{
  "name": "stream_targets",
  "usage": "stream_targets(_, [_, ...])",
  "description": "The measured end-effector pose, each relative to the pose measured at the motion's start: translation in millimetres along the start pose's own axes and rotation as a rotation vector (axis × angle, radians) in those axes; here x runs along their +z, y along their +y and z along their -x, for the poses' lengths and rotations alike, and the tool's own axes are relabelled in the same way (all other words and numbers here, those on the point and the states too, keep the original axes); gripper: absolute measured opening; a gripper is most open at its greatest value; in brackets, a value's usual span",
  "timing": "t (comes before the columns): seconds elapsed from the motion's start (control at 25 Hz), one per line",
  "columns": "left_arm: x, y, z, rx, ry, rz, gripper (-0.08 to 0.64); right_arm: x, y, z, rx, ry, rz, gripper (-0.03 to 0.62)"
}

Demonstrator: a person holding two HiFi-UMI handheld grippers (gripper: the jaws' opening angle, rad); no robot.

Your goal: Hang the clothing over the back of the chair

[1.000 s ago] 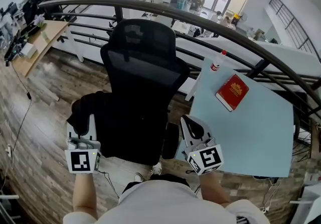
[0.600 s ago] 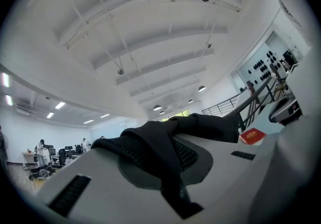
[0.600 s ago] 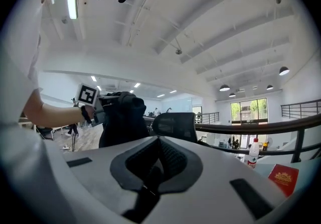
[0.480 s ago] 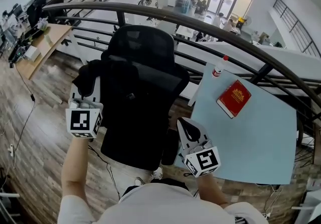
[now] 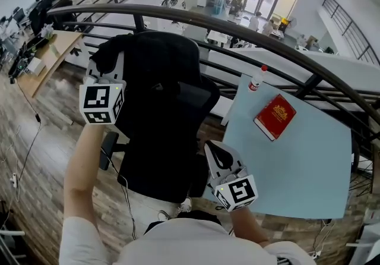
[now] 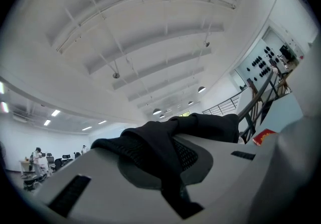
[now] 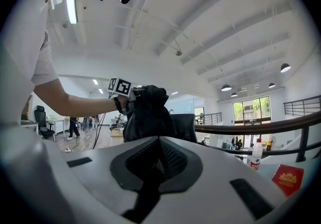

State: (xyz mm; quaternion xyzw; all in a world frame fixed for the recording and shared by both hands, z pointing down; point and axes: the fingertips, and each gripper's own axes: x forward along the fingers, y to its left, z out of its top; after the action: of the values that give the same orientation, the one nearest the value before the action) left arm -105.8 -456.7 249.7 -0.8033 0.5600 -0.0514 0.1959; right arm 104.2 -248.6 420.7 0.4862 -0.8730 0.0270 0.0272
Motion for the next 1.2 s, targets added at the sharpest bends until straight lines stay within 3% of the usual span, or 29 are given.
stream_targets(0.24, [30.6,3.6,-42.9,-0.028,-0.014,0.008,0.035,-1.8,-0.5,1.4,0.007,0.002,-0.003,0.018])
stream_targets(0.48, [34.0,14.8,-108.6,-0.011,0.065,0.012,0.035,1.0,1.7,6.6,0.008,0.001,-0.004,0.018])
stream_targets(0.84, [37.1,14.9,-188.5,-0.002,0.167,-0.138,0.035,-6.6,-4.5,15.1,-0.014,0.011,-0.021,0.018])
stream_targets(1.08, [58.5,14.0,-230.7,0.033,0.156,-0.210,0.036,-15.4,-15.7,17.1,-0.038,0.021,-0.036,0.018])
stream_targets(1.2, [63.3,18.0,-246.1,0.069,0.162,-0.210,0.035,-19.9,-17.0,16.7,-0.040,0.025,-0.047,0.018])
